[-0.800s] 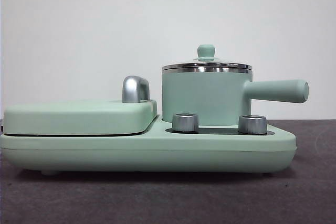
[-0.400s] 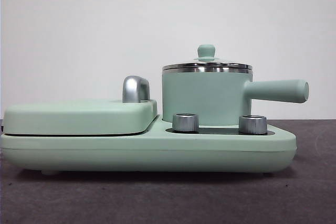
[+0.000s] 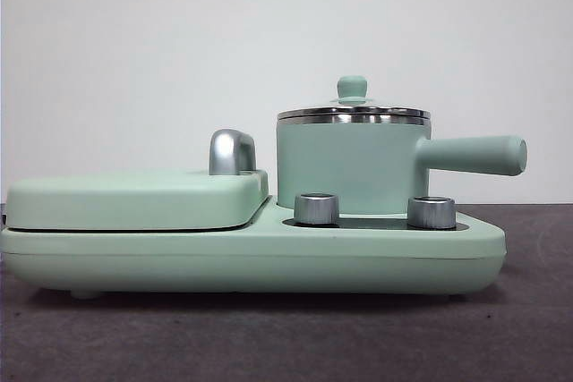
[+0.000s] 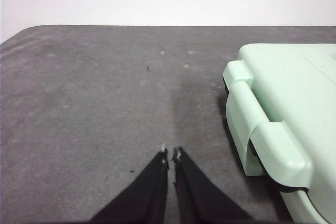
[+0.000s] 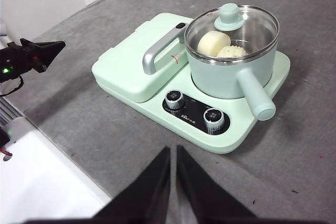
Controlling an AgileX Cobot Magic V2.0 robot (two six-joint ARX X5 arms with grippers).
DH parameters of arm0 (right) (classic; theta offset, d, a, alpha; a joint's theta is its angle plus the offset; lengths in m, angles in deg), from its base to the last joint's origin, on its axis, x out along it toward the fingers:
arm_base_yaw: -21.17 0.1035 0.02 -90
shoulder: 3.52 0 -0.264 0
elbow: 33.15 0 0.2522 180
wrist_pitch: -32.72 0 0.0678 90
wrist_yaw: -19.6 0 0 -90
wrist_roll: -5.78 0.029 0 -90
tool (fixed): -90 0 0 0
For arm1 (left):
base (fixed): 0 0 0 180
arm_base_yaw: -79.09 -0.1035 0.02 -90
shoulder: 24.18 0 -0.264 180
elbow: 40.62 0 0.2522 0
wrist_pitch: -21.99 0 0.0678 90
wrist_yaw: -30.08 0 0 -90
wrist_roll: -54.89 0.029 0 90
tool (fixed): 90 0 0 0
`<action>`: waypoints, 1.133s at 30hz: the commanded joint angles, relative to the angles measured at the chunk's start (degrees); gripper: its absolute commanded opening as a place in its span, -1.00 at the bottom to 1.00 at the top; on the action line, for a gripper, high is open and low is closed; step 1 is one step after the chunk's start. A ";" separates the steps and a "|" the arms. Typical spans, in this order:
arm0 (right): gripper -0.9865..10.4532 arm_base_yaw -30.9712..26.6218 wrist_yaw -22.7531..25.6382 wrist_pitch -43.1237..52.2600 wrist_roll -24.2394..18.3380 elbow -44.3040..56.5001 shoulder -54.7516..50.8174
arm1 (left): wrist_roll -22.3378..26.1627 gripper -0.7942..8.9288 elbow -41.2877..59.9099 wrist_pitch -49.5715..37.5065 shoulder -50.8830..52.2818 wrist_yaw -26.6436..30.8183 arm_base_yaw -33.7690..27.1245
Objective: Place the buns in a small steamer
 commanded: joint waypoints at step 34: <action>-0.80 -42.38 -0.09 53.57 -14.99 49.92 -13.25 | 0.76 -0.79 1.09 0.28 0.07 -0.09 -0.04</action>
